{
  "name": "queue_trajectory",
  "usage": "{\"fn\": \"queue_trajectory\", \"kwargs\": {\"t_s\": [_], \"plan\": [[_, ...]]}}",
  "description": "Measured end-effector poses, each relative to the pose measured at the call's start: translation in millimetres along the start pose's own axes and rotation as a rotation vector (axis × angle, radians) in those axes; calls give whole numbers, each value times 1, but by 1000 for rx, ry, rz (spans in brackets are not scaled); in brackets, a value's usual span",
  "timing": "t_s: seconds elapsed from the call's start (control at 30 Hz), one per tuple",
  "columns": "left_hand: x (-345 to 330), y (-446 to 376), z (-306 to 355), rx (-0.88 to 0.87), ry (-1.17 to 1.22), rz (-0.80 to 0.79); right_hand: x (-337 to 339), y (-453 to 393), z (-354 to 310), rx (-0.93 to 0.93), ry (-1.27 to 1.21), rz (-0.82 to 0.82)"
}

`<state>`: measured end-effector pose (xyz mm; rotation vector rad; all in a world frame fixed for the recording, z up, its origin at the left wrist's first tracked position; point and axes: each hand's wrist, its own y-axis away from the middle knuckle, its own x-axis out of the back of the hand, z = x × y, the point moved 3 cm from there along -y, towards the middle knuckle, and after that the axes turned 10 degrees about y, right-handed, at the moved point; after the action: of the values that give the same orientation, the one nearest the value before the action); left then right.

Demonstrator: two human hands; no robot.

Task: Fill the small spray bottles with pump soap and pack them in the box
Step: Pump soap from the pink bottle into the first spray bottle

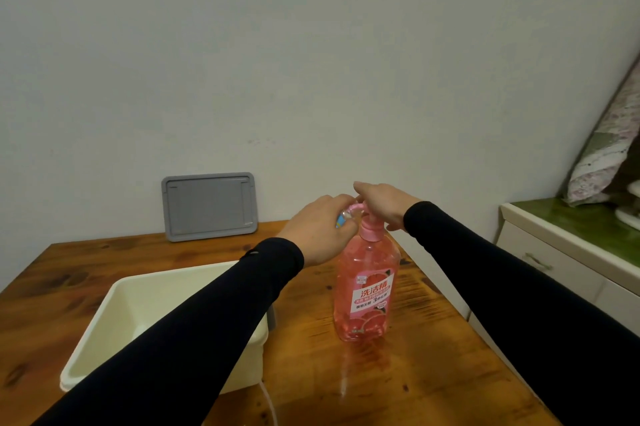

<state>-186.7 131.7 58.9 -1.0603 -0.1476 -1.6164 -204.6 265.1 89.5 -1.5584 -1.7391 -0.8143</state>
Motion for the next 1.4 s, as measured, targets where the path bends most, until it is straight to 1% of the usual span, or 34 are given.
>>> {"fn": "queue_trajectory", "kwargs": {"t_s": [0.1, 0.23, 0.37, 0.5, 0.6, 0.73, 0.87, 1.0, 1.1, 1.2, 1.33, 1.4], "plan": [[-7, 5, -6, 23, 0, -16, -10, 3, 2, 44, 111, -14], [-7, 4, -7, 35, -29, -37, -10, 3, 3, 27, 129, -24], [1, 0, 0, -2, -26, -31, 2, 1, -1, -10, -9, -4], [1, 1, 0, 0, -21, -18, 0, 1, -1, 13, 5, 9], [-7, 6, -5, 26, -3, -23, -9, 4, 3, 51, 95, 17], [-7, 5, -5, 37, -14, -40, -8, 3, 4, 33, 131, -5], [1, 0, 1, 5, -8, -18, 3, 2, -4, 15, 35, 21], [-1, 2, -2, 10, -14, -17, -1, 4, -4, 58, 104, 31], [-8, 6, -6, 30, -11, -38, -10, 3, 4, 49, 184, 12], [-7, 4, -7, 38, -29, -53, -10, 1, 3, 43, 196, -4], [1, 0, 0, 13, -28, -38, 0, 1, -2, -2, 27, 15], [4, -1, 2, -5, -26, -29, 3, 1, -4, -6, 13, 20]]}}
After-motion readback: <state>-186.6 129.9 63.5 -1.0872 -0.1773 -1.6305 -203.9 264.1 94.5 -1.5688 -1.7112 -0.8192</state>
